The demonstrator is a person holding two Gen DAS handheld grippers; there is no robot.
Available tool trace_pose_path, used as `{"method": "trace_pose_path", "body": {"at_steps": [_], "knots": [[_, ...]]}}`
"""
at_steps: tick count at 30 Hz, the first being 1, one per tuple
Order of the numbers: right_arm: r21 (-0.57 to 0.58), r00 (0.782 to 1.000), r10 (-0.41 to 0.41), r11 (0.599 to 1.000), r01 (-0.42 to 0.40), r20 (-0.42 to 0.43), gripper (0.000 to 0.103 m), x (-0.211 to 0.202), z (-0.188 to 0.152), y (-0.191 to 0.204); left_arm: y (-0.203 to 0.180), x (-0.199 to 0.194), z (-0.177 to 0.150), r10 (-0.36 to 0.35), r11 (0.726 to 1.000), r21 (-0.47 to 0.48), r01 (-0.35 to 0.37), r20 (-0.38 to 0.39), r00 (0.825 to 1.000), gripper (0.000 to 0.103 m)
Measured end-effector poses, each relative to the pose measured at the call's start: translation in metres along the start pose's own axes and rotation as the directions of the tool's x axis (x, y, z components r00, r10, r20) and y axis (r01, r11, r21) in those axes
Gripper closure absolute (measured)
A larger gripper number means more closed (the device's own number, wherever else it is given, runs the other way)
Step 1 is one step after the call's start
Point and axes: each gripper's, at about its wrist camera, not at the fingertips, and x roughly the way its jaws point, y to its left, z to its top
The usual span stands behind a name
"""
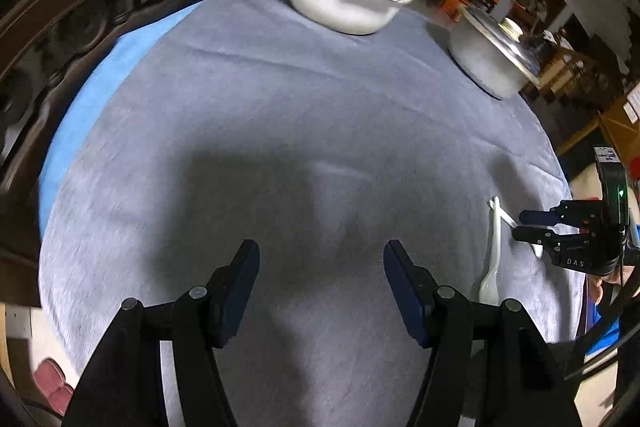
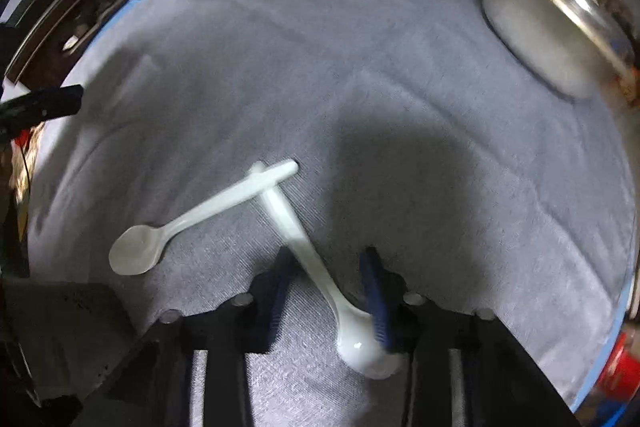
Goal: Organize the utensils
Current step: 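Move both open grippers back toward the white spoons on the cloth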
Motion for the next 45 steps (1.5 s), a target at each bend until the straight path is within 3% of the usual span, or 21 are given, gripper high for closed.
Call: {"method": "trace_pose_path", "body": {"at_steps": [4, 13, 15, 18, 20, 27, 31, 34, 37, 39, 41, 45], "knots": [[0.127, 0.999, 0.049, 0.991, -0.049, 0.001, 0.082, -0.017, -0.004, -0.019, -0.021, 0.010, 0.009, -0.016, 0.998, 0.060, 0.017, -0.016, 1.000, 0.038], [0.188, 0.997, 0.071, 0.980, -0.066, -0.022, 0.081, -0.045, -0.016, -0.036, -0.058, 0.034, 0.027, -0.077, 0.977, 0.193, 0.094, -0.094, 0.993, 0.038], [0.253, 0.994, 0.109, 0.962, -0.104, -0.004, 0.080, -0.053, -0.021, -0.055, -0.061, 0.037, 0.030, -0.074, 0.973, 0.212, 0.094, -0.102, 0.992, 0.038], [0.365, 0.980, 0.179, 0.909, -0.199, 0.089, 0.076, -0.075, -0.035, -0.076, -0.066, 0.040, 0.034, -0.066, 0.964, 0.252, 0.090, -0.104, 0.992, 0.038], [0.411, 0.978, 0.164, 0.889, -0.204, 0.131, 0.072, -0.090, -0.051, -0.082, -0.068, 0.042, 0.038, -0.060, 0.961, 0.263, 0.086, -0.106, 0.993, 0.038], [0.361, 0.989, 0.062, 0.926, -0.107, 0.133, 0.069, -0.102, -0.096, -0.057, -0.076, 0.046, 0.042, -0.077, 0.957, 0.272, 0.104, -0.109, 0.991, 0.038], [0.258, 0.995, 0.059, 0.963, -0.076, 0.077, 0.069, -0.103, -0.090, -0.038, -0.080, 0.048, 0.042, -0.073, 0.953, 0.284, 0.103, -0.114, 0.991, 0.038], [0.257, 0.991, 0.132, 0.957, -0.135, 0.028, 0.069, -0.096, -0.085, -0.044, -0.080, 0.050, 0.043, -0.072, 0.953, 0.286, 0.102, -0.114, 0.991, 0.038], [0.337, 0.984, 0.168, 0.925, -0.178, 0.058, 0.069, -0.094, -0.075, -0.069, -0.077, 0.053, 0.045, -0.070, 0.956, 0.276, 0.100, -0.117, 0.991, 0.038], [0.482, 0.989, 0.104, 0.865, -0.140, 0.102, 0.069, -0.100, -0.076, -0.109, -0.077, 0.055, 0.046, -0.068, 0.957, 0.274, 0.098, -0.119, 0.991, 0.038], [0.579, 0.985, 0.078, 0.801, -0.152, 0.151, 0.067, -0.108, -0.082, -0.137, -0.077, 0.056, 0.047, -0.068, 0.956, 0.276, 0.099, -0.118, 0.991, 0.038], [0.664, 0.968, 0.161, 0.705, -0.250, 0.194, 0.057, -0.112, -0.091, -0.155, -0.080, 0.061, 0.050, -0.074, 0.955, 0.277, 0.106, -0.124, 0.989, 0.038]]}}
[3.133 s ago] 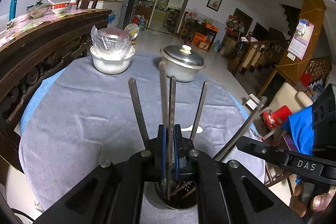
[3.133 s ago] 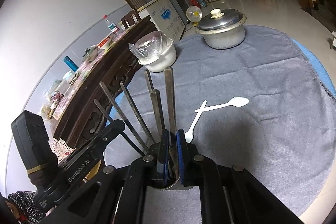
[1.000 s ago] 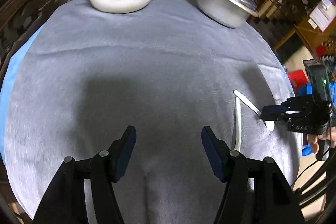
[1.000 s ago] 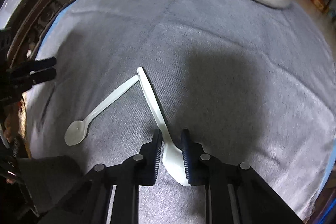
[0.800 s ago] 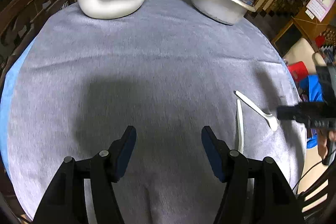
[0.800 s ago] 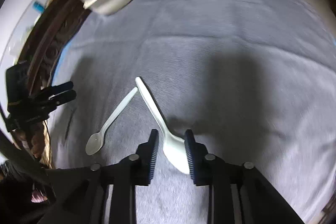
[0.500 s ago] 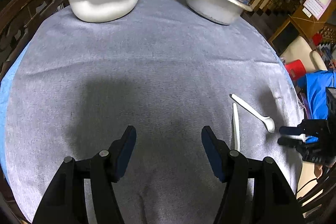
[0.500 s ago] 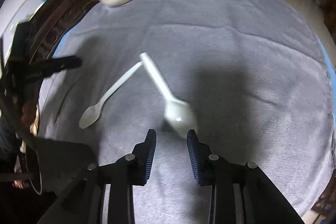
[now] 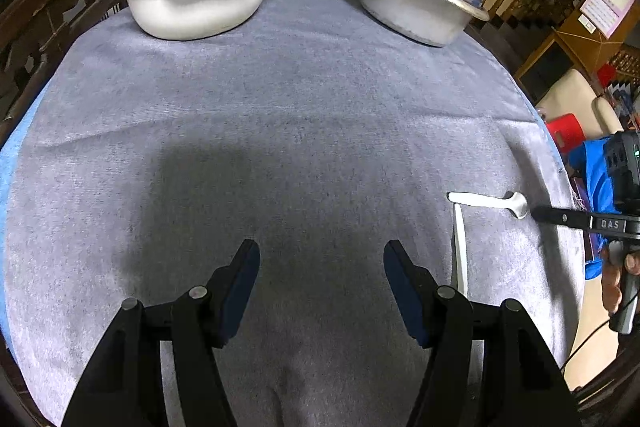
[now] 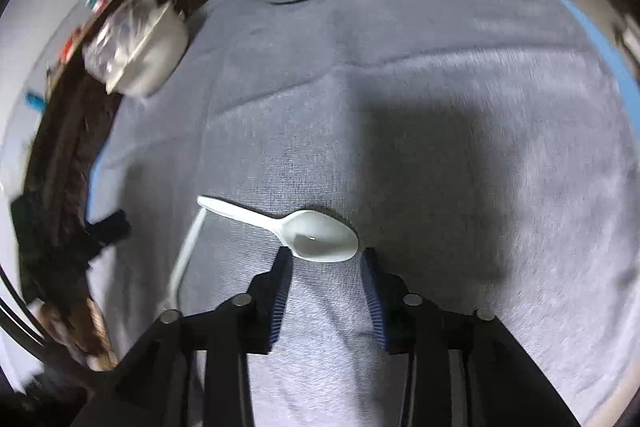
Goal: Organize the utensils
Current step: 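Move both open grippers back toward the white spoons on the cloth, then grasp a white spoon by its handle with the right gripper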
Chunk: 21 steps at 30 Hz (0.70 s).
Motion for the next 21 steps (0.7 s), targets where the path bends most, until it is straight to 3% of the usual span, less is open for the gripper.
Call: {"method": "trace_pose_path", "body": {"at_steps": [4, 8, 10, 13, 16, 19, 21], "knots": [[0.204, 0.982, 0.185, 0.964, -0.171, -0.050, 0.046, 0.012, -0.020, -0.013, -0.004, 0.004, 0.006, -0.010, 1.000, 0.013, 0.010, 0.002, 1.000, 0.038], [0.364, 0.970, 0.244, 0.902, -0.233, 0.015, 0.043, 0.030, -0.039, -0.019, -0.002, 0.006, 0.005, -0.020, 1.000, 0.009, 0.020, 0.000, 1.000, 0.038], [0.411, 0.976, 0.205, 0.886, -0.215, 0.068, 0.043, 0.028, -0.027, -0.025, -0.001, 0.005, 0.004, -0.022, 1.000, 0.009, 0.022, 0.003, 1.000, 0.038], [0.335, 0.992, 0.096, 0.935, -0.119, 0.085, 0.039, 0.030, 0.003, -0.018, 0.001, 0.005, 0.003, -0.030, 1.000, 0.002, 0.030, 0.005, 1.000, 0.038], [0.181, 0.996, -0.044, 0.983, 0.029, 0.078, 0.038, 0.029, 0.022, 0.003, 0.002, 0.005, 0.003, -0.032, 0.999, 0.005, 0.032, 0.013, 0.999, 0.038], [0.194, 0.997, -0.075, 0.979, 0.067, 0.032, 0.038, 0.025, 0.016, 0.005, 0.004, 0.006, 0.006, -0.034, 0.999, -0.001, 0.034, 0.016, 0.999, 0.038], [0.232, 0.998, -0.055, 0.972, 0.049, 0.019, 0.038, 0.024, 0.005, 0.000, 0.007, 0.007, 0.007, -0.034, 0.999, -0.005, 0.034, 0.018, 0.999, 0.038]]}}
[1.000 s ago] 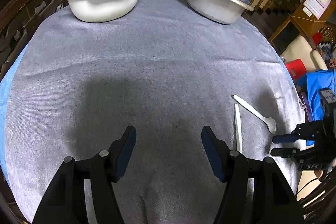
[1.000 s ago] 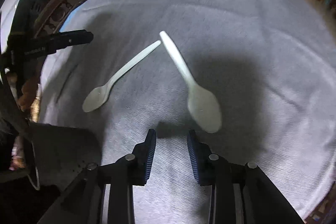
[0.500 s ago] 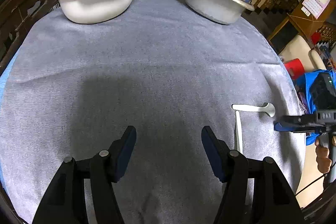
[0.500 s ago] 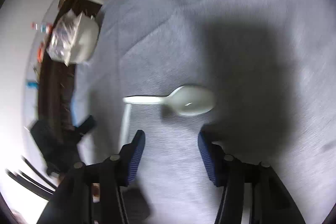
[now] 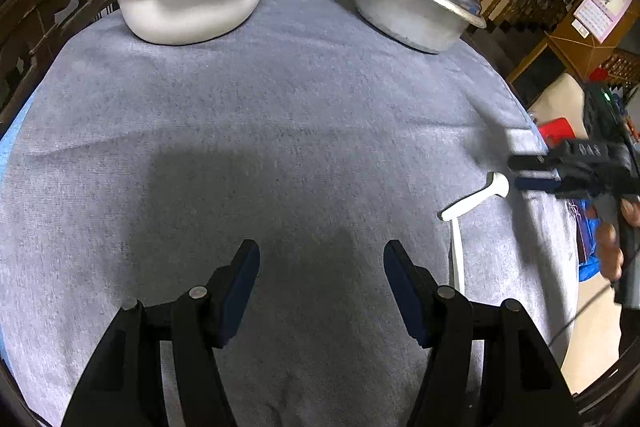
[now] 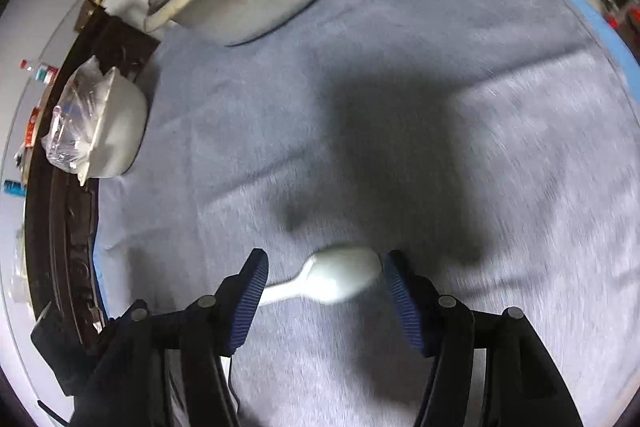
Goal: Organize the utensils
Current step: 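Grasp a white spoon by its handle with the right gripper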
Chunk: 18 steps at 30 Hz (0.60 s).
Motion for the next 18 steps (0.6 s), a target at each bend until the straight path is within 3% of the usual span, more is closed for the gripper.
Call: {"method": "trace_pose_path", "body": {"at_steps": [3, 7, 8, 10, 11, 12, 14, 16, 18], "knots": [[0.087, 0.994, 0.078, 0.994, -0.071, -0.080, 0.038, 0.014, -0.016, -0.008, 0.005, 0.002, 0.001, 0.002, 1.000, -0.005, -0.002, -0.001, 1.000, 0.038], [0.080, 0.997, 0.039, 0.996, -0.033, -0.067, 0.036, 0.027, -0.001, 0.012, 0.004, 0.003, 0.002, 0.013, 1.000, 0.001, -0.013, -0.009, 1.000, 0.038], [0.051, 0.998, -0.005, 0.999, 0.008, -0.068, 0.035, 0.031, 0.007, 0.022, 0.003, 0.002, 0.001, 0.025, 1.000, 0.009, -0.025, -0.005, 1.000, 0.038], [-0.071, 0.990, -0.128, 0.990, 0.123, -0.065, 0.046, 0.049, 0.017, 0.048, 0.004, -0.003, 0.001, 0.044, 0.999, 0.023, -0.044, 0.011, 0.999, 0.038], [-0.140, 0.983, -0.180, 0.975, 0.172, -0.045, 0.055, 0.050, 0.020, 0.057, 0.004, -0.005, 0.001, 0.047, 0.999, 0.020, -0.047, 0.014, 0.999, 0.038], [-0.212, 0.973, -0.230, 0.952, 0.221, -0.021, 0.071, 0.053, 0.022, 0.068, 0.006, -0.007, 0.001, 0.047, 0.999, 0.015, -0.047, 0.015, 0.999, 0.038], [-0.344, 0.967, -0.253, 0.907, 0.244, 0.017, 0.072, 0.060, 0.023, 0.086, 0.009, -0.008, 0.001, 0.050, 0.999, 0.007, -0.050, 0.018, 0.999, 0.038], [-0.405, 0.958, -0.277, 0.870, 0.282, 0.073, 0.072, 0.061, 0.022, 0.094, 0.011, -0.008, 0.001, 0.056, 0.998, 0.006, -0.056, 0.015, 0.998, 0.038], [-0.344, 0.974, -0.223, 0.912, 0.224, 0.042, 0.069, 0.061, 0.026, 0.086, 0.011, -0.008, 0.003, 0.059, 0.998, 0.006, -0.059, 0.015, 0.998, 0.038]]}}
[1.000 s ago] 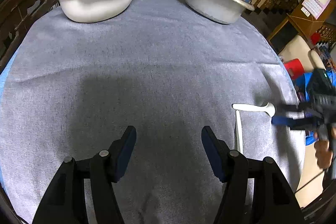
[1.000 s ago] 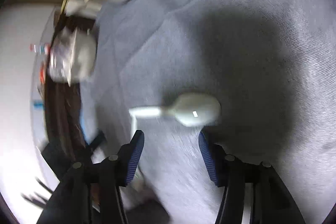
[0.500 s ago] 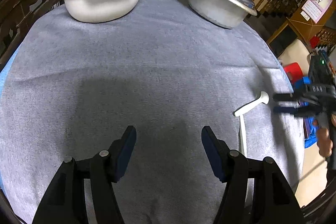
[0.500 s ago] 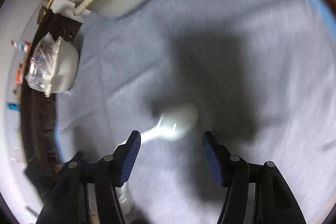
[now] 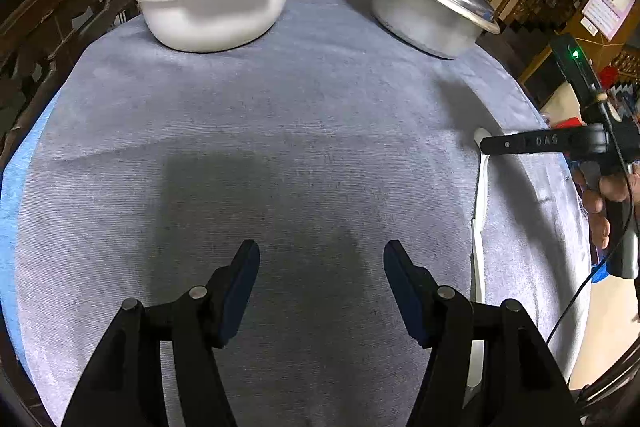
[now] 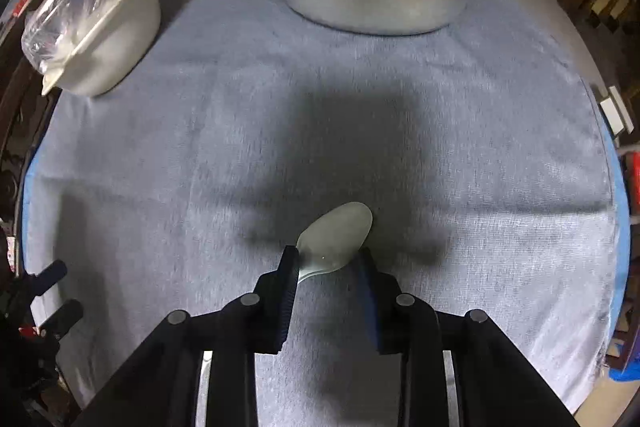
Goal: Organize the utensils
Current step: 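Grasp a white spoon by its handle with the right gripper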
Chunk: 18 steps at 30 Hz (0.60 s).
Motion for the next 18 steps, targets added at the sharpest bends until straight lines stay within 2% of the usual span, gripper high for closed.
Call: {"method": "trace_pose_path", "body": {"at_steps": [2, 3, 7, 10, 11, 12, 13, 15, 18], "knots": [[0.080, 0.996, 0.089, 0.993, -0.087, -0.014, 0.054, 0.001, -0.005, -0.014, -0.001, 0.000, 0.002, -0.001, 1.000, 0.002, 0.001, 0.005, 1.000, 0.038], [0.091, 0.996, 0.090, 0.992, -0.088, -0.017, 0.047, 0.000, -0.009, -0.017, -0.002, 0.000, 0.003, -0.002, 1.000, 0.003, 0.002, 0.005, 1.000, 0.038], [0.172, 0.989, 0.142, 0.976, -0.133, -0.043, 0.043, 0.002, -0.016, -0.021, -0.006, 0.005, 0.005, -0.005, 1.000, 0.006, 0.005, 0.001, 1.000, 0.038], [0.203, 0.995, 0.099, 0.975, -0.091, -0.029, 0.043, 0.004, -0.012, -0.019, -0.010, 0.008, 0.006, -0.005, 1.000, 0.020, 0.005, -0.003, 1.000, 0.038], [0.180, 0.997, 0.066, 0.982, -0.059, -0.034, 0.045, 0.008, -0.004, -0.008, -0.012, 0.008, 0.007, -0.002, 1.000, 0.028, 0.002, -0.002, 1.000, 0.038], [0.139, 0.999, 0.008, 0.990, -0.003, -0.036, 0.053, 0.009, -0.002, 0.000, -0.014, 0.008, 0.007, 0.003, 0.999, 0.033, -0.003, -0.002, 1.000, 0.038], [0.100, 0.999, -0.040, 0.994, 0.043, -0.032, 0.068, 0.013, 0.002, 0.009, -0.014, 0.007, 0.007, 0.004, 0.999, 0.033, -0.004, -0.002, 1.000, 0.038], [0.021, 0.997, -0.078, 0.997, 0.079, -0.018, 0.070, 0.016, 0.003, 0.021, -0.013, 0.007, 0.007, 0.001, 1.000, 0.026, -0.001, -0.002, 1.000, 0.038], [0.010, 1.000, -0.016, 1.000, 0.016, 0.005, 0.072, 0.019, 0.005, 0.029, -0.015, 0.007, 0.007, 0.003, 1.000, 0.025, -0.003, -0.006, 1.000, 0.038]]}}
